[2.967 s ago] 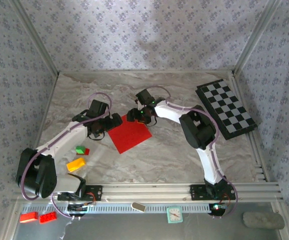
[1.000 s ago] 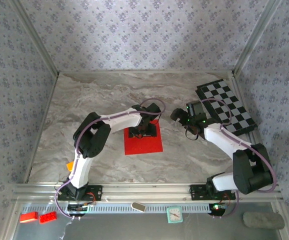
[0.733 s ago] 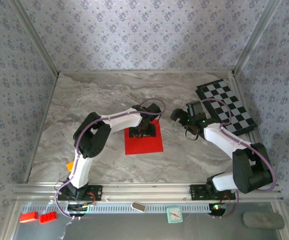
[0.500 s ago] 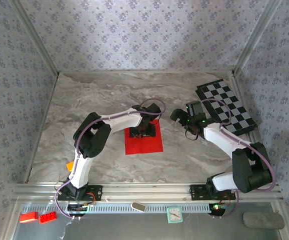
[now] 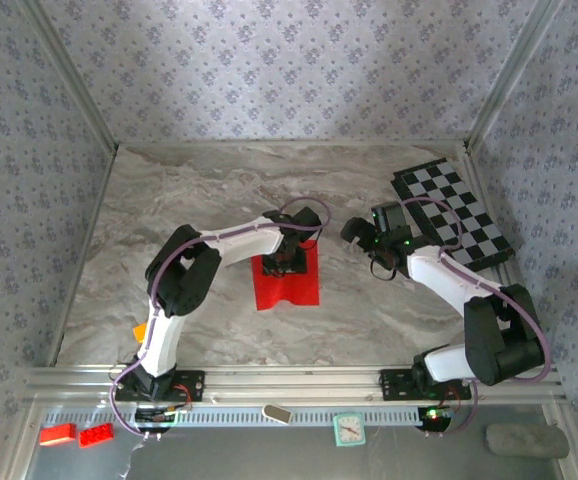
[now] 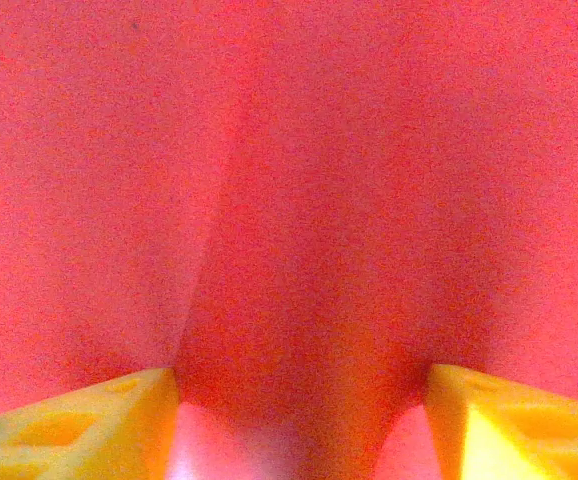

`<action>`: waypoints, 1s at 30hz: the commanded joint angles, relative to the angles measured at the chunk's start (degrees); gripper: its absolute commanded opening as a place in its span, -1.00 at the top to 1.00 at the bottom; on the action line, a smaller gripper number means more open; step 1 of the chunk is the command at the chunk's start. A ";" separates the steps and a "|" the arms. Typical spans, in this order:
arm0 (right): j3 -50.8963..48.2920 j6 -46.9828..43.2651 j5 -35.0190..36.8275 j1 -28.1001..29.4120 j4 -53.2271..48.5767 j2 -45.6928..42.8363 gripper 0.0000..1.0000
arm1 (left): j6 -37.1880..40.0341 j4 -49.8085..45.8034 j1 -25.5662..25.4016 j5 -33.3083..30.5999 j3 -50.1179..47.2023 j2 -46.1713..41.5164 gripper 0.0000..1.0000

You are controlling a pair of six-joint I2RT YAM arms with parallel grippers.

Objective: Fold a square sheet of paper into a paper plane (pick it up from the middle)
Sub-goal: First fold in half a square sheet of paper at the center of the table.

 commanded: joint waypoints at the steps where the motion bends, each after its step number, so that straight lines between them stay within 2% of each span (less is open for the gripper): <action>1: 0.59 0.71 -1.26 -0.72 0.86 0.14 -0.99 | -0.30 1.54 -0.12 0.10 -2.85 -3.97 -0.12; 3: 0.29 0.54 -2.76 -1.27 2.12 -0.01 -1.00 | 0.04 4.00 0.21 1.09 -4.38 -6.97 0.00; 9: -0.79 -0.47 -10.40 -3.33 7.80 -0.51 -0.97 | 2.01 13.41 2.80 7.45 -8.87 -15.32 0.17; 14: -2.74 -0.31 -17.22 -4.95 14.12 -2.44 -0.91 | 1.36 23.98 5.21 15.97 -13.66 -20.81 0.20; 19: -3.34 -0.09 -24.33 -5.63 19.26 -2.08 -0.80 | -1.91 35.58 6.84 21.48 -18.98 -21.43 0.22; 23: -2.98 0.25 -27.84 -4.61 20.43 0.94 -0.63 | -3.93 40.13 7.34 21.43 -21.67 -19.72 0.24; 30: -1.98 1.55 -30.19 -0.48 21.87 7.95 -0.33 | -6.08 43.89 7.92 16.82 -27.60 -17.78 0.26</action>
